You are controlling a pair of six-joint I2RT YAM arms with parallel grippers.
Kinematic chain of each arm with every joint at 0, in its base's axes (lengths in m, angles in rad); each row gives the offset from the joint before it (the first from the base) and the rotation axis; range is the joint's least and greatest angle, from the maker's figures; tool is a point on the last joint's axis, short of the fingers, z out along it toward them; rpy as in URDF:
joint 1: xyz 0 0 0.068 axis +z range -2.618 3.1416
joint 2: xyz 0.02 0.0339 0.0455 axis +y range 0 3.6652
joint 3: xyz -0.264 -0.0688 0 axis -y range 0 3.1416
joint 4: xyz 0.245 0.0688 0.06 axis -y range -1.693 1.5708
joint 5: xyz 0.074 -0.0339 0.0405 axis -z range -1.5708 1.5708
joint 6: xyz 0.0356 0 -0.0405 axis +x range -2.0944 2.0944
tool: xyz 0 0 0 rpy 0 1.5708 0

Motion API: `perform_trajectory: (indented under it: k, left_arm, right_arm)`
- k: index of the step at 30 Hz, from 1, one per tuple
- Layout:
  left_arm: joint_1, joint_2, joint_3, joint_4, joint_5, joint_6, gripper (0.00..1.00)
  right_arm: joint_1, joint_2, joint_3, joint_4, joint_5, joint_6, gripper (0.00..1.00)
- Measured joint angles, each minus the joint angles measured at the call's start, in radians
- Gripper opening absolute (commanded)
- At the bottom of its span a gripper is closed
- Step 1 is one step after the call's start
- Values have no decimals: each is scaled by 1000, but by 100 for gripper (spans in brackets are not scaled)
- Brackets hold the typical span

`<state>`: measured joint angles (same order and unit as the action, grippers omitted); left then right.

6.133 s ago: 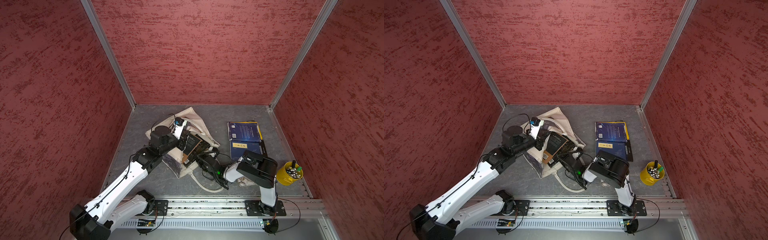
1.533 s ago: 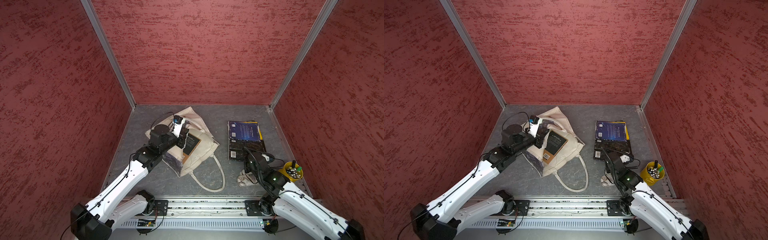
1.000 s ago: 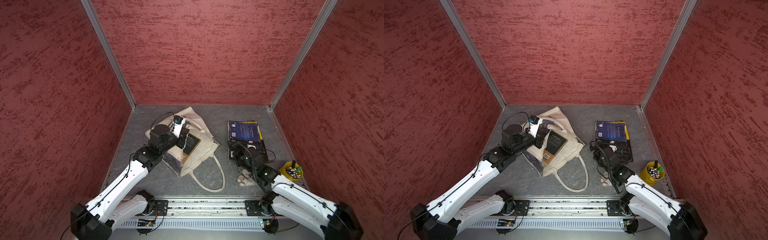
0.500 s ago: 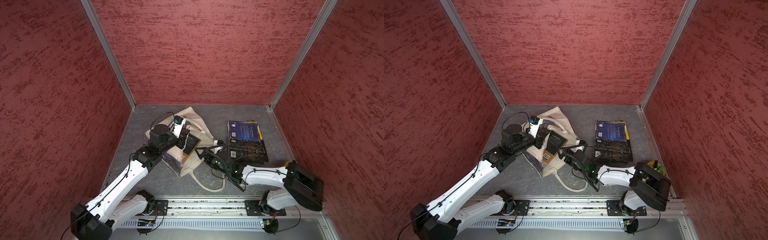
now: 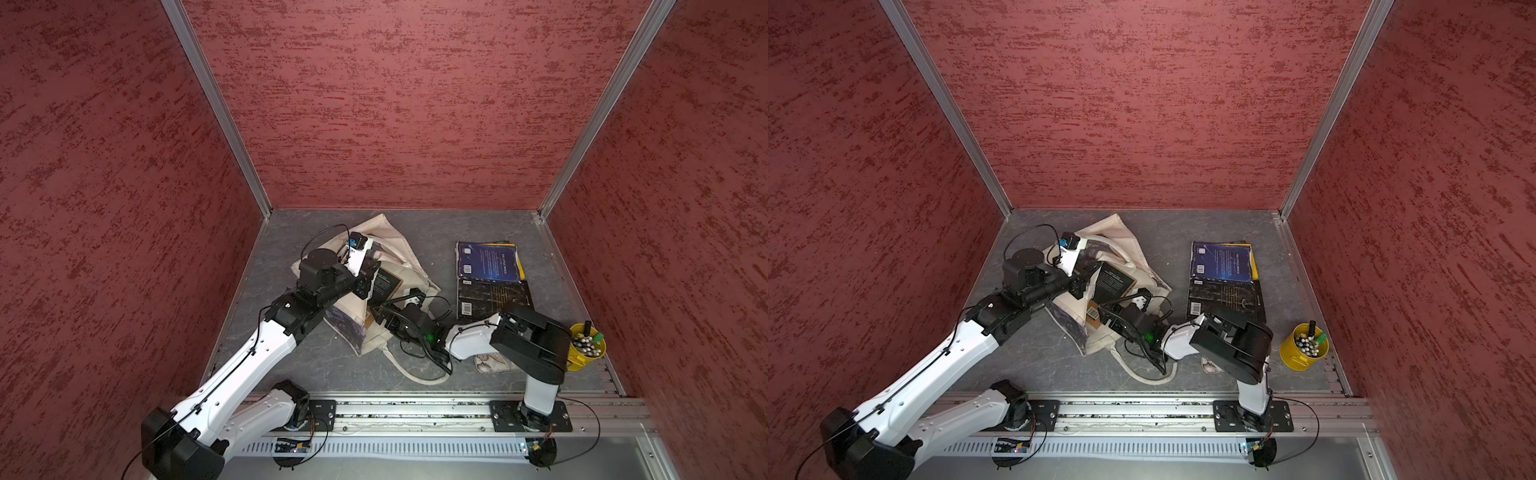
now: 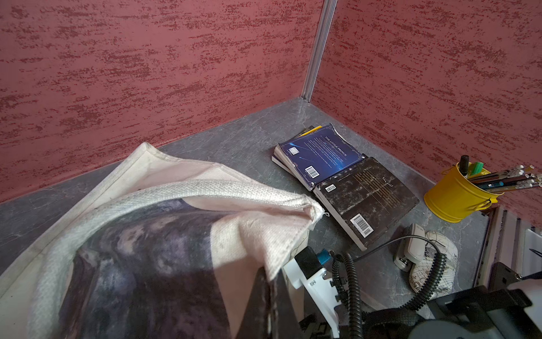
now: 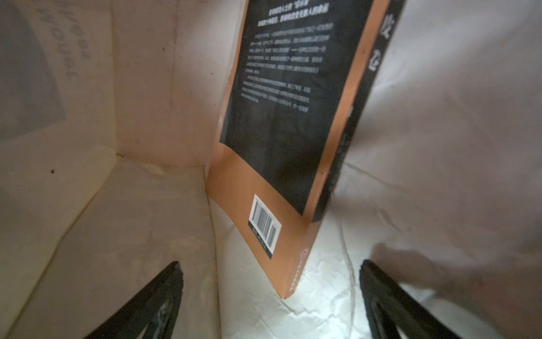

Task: Take out the books from the canvas bag
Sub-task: Pick up the book from the canvas bag.

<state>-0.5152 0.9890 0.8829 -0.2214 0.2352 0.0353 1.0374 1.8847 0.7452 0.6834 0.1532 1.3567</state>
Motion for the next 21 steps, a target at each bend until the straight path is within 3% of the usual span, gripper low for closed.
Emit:
perform_trajectory:
  k: [21]
  left_arm:
    - [-16, 0, -3, -4, 49, 8, 0]
  right_arm:
    - [-28, 211, 126, 225, 42, 90, 84]
